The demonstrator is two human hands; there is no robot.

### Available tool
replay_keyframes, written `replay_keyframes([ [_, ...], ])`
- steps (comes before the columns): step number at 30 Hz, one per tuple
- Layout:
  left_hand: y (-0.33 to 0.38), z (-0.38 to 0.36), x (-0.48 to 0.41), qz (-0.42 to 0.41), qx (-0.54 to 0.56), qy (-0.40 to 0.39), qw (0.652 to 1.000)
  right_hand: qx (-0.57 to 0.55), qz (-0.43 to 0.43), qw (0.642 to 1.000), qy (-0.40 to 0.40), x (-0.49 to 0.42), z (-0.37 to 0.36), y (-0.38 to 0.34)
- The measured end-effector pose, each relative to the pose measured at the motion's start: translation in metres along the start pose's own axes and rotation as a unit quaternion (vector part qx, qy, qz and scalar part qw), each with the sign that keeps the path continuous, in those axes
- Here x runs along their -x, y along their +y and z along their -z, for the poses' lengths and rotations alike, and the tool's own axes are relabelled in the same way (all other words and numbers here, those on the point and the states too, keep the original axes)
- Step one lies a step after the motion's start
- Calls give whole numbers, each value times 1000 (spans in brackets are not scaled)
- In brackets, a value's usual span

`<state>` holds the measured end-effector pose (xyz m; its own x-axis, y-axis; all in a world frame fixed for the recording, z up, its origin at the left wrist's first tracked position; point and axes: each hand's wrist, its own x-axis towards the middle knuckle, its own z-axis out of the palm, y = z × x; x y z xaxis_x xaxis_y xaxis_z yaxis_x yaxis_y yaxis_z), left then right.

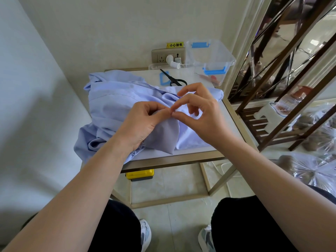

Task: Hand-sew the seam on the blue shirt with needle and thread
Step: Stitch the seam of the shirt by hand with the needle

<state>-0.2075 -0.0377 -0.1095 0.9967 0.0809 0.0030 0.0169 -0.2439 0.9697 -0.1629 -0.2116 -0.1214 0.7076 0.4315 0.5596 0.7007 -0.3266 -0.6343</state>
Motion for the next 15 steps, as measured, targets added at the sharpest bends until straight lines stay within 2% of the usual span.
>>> replay_keyframes([
  [5,-3,0,-2,-8,-32,0,999,115,88,987,71,-1,-3,0],
  [7,-5,0,-3,-10,-45,2,999,143,97,981,90,-1,-4,-4],
  [15,-5,2,-7,-4,-83,46,996,-4,119,992,30,2,-4,-11],
])
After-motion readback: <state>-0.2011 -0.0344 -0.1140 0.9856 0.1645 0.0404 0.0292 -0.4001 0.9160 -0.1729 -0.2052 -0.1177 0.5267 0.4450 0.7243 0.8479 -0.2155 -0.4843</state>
